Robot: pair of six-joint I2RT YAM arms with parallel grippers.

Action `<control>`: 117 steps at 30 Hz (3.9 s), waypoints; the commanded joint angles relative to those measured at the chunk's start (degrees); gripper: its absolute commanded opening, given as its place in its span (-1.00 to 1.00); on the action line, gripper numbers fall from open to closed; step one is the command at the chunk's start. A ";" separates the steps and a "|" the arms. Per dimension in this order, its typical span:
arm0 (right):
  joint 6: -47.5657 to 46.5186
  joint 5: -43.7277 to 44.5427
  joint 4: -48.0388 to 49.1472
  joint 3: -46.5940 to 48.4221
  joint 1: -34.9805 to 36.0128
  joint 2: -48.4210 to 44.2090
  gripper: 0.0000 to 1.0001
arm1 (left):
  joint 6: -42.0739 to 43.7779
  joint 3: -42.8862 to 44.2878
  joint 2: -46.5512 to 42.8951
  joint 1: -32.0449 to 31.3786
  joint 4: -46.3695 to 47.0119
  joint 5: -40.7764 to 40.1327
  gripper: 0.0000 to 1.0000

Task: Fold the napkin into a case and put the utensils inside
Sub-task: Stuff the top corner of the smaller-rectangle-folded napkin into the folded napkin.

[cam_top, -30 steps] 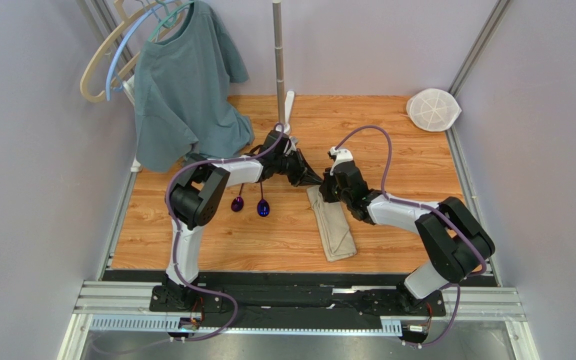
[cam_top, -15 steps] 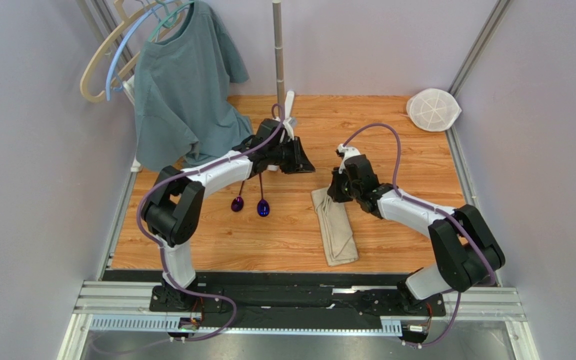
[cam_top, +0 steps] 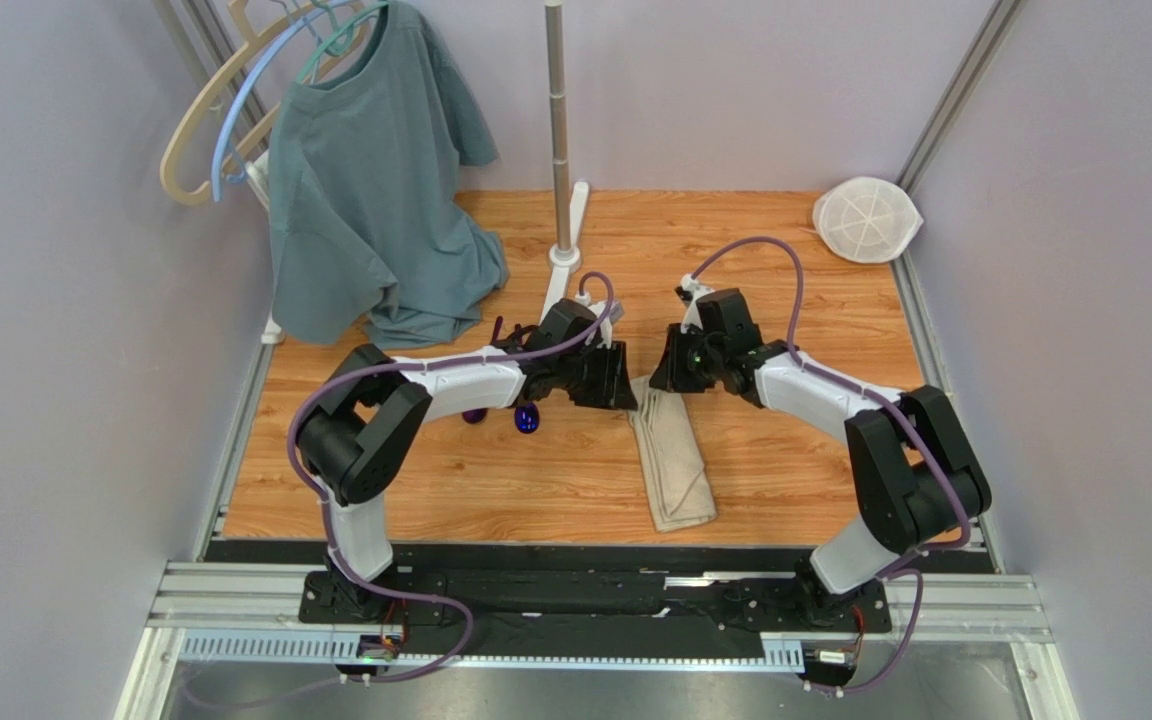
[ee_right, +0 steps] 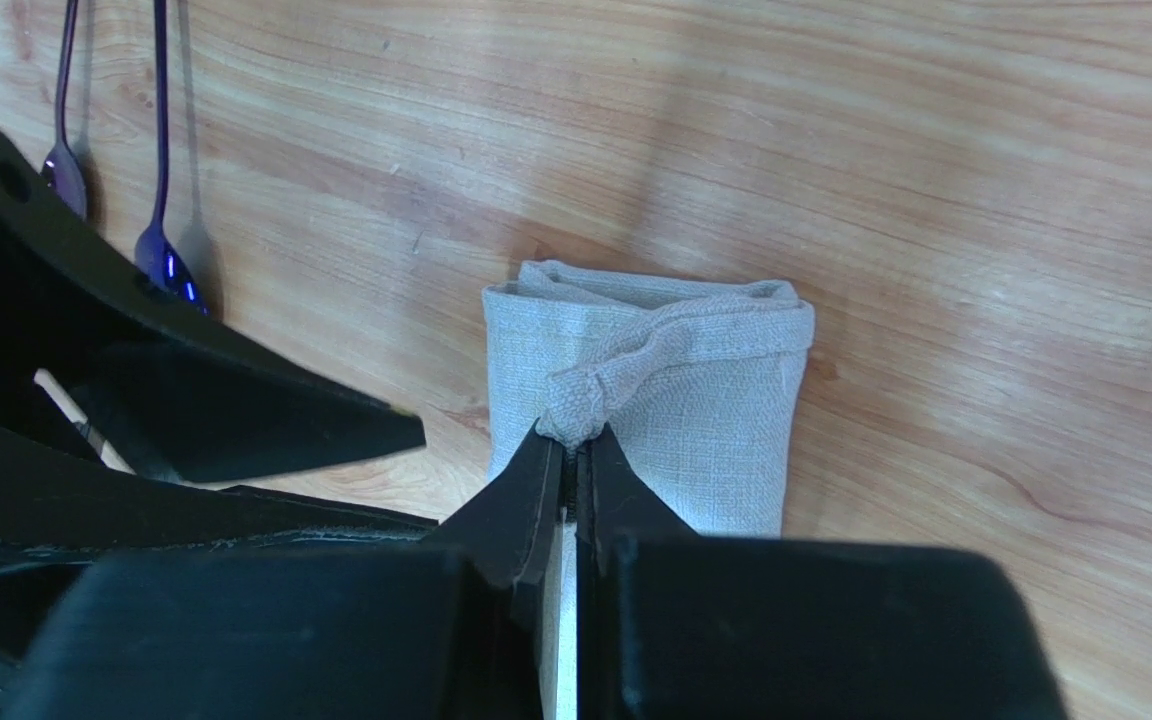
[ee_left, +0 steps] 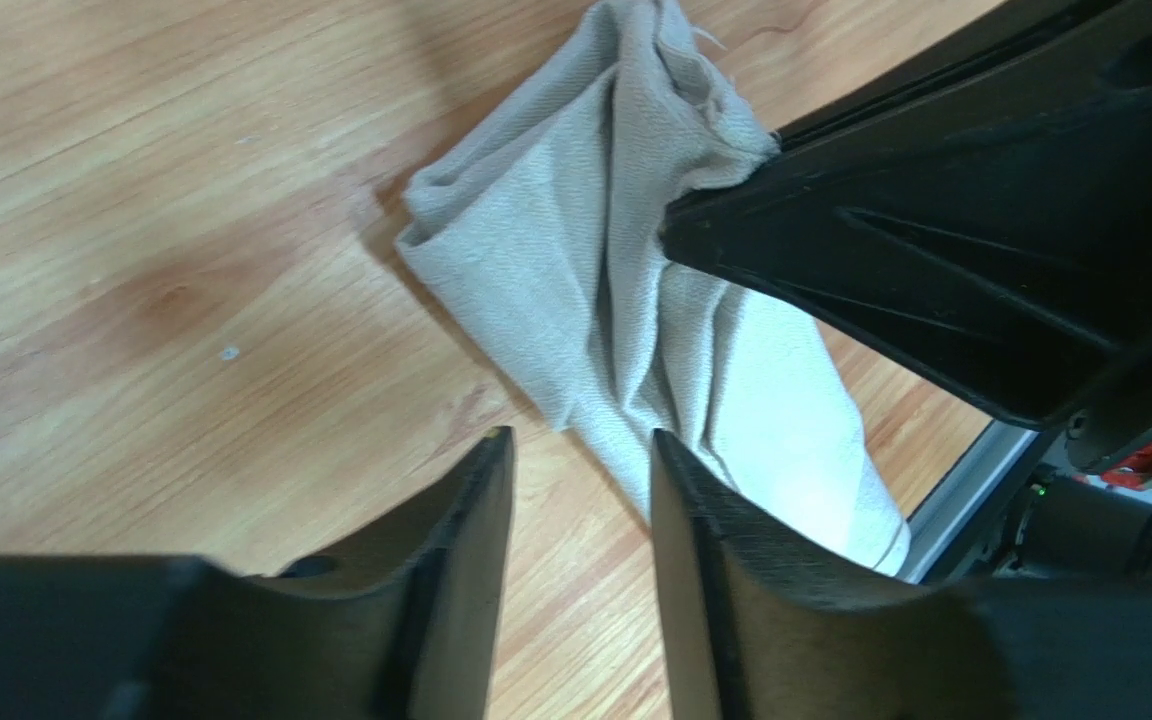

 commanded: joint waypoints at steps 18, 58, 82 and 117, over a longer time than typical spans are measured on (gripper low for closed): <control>7.66 -8.92 0.05 3.15 -2.61 1.76 -1.00 | -1.12 5.02 5.36 0.34 9.59 6.78 0.05; 11.44 -1.19 0.76 -1.24 1.61 -2.98 -0.22 | -9.74 -2.36 5.01 1.04 20.14 8.99 -0.72; -0.07 4.52 5.50 -11.17 3.10 -15.21 0.53 | -7.71 10.30 8.61 5.43 3.43 17.77 -0.12; -4.21 20.43 14.29 -6.78 12.33 -3.34 -0.42 | -18.09 8.98 9.75 6.57 6.16 20.06 -0.82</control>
